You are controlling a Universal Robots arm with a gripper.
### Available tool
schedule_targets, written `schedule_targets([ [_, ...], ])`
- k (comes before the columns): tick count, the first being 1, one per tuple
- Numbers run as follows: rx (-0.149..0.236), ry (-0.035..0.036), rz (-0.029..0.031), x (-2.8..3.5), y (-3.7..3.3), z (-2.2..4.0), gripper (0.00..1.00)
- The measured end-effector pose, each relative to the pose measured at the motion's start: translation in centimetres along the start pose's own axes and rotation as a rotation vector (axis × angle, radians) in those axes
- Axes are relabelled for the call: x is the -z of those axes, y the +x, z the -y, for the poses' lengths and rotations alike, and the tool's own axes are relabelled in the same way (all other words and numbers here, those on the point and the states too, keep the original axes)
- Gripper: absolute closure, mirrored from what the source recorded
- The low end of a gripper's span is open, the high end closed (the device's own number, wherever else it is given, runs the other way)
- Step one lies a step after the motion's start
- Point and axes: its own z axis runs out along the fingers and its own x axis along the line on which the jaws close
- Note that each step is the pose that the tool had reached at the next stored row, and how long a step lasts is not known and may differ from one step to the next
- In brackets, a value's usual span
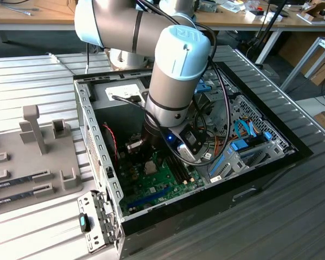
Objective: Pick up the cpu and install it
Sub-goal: 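Place the cpu into insertion slot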
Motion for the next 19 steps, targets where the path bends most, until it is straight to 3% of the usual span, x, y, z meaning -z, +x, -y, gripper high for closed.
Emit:
schedule_targets([
  [1,0.000,0.0001,0.0000,0.00,0.00,0.00,0.45],
  [2,0.000,0.0051,0.0001,-0.01,0.01,0.00,0.45],
  [4,-0.001,0.0463,0.0000,0.00,0.00,0.00,0.45],
  [5,-0.001,0.0501,0.0000,0.00,0.00,0.00,0.45],
  [9,-0.001,0.0473,0.0001,-0.01,0.08,-0.03,0.45],
  [12,-0.001,0.0390,0.0000,-0.02,0.12,-0.05,0.45],
  [17,-0.001,0.0384,0.0000,-0.06,0.11,-0.14,0.45],
  [19,-0.001,0.0383,0.0001,-0.05,0.11,-0.58,0.45],
])
